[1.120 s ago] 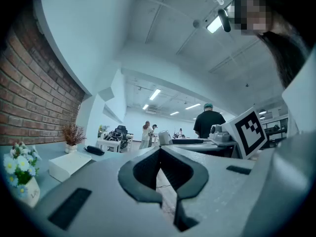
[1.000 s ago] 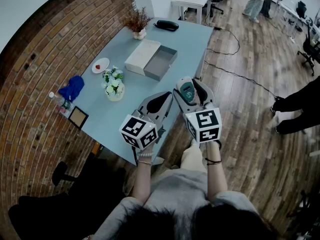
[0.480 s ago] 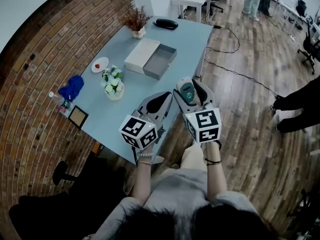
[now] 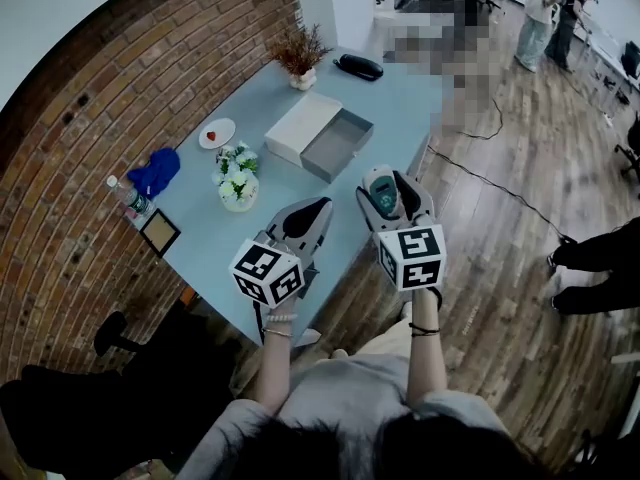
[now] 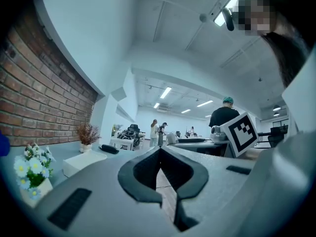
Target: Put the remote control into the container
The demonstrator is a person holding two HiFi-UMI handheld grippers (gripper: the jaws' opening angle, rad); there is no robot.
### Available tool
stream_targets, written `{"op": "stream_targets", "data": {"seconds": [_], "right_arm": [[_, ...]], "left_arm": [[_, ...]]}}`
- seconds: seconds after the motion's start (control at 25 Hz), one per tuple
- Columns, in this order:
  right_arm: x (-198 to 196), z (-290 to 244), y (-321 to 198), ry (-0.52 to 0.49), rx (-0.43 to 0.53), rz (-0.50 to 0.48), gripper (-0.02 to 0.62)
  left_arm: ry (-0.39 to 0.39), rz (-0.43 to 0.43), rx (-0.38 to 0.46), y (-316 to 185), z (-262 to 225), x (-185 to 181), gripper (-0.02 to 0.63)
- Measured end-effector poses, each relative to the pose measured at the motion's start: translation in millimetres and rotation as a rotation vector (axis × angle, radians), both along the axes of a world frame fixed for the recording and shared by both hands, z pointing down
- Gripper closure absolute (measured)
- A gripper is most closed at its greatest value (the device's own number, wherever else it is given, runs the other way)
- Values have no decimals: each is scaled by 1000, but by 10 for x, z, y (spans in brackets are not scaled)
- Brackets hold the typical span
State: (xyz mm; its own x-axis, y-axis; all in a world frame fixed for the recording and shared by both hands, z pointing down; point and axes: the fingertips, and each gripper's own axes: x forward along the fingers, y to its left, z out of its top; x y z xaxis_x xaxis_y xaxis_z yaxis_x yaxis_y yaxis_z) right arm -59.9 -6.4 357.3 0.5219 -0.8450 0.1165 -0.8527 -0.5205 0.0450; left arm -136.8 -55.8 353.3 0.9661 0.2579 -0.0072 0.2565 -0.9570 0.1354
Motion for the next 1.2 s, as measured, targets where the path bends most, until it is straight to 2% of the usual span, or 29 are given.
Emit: {"op": "stream_targets", "data": {"seconds": [0.24, 0.56, 0.88, 1.2], "right_arm": [[523, -85, -163, 4, -32, -103, 307], [1163, -17, -273, -14, -72, -175, 307], [1451, 105, -345, -35, -105, -283, 307], [1674, 198, -228, -21, -142, -413, 307]], "left_arm": [[-10, -52, -31, -15, 17, 486, 603], [-26, -116, -66, -35, 88, 1124, 603], [-62, -184, -86, -26, 192, 1492, 603], [-64, -298, -120, 110, 299, 1759, 603]]}}
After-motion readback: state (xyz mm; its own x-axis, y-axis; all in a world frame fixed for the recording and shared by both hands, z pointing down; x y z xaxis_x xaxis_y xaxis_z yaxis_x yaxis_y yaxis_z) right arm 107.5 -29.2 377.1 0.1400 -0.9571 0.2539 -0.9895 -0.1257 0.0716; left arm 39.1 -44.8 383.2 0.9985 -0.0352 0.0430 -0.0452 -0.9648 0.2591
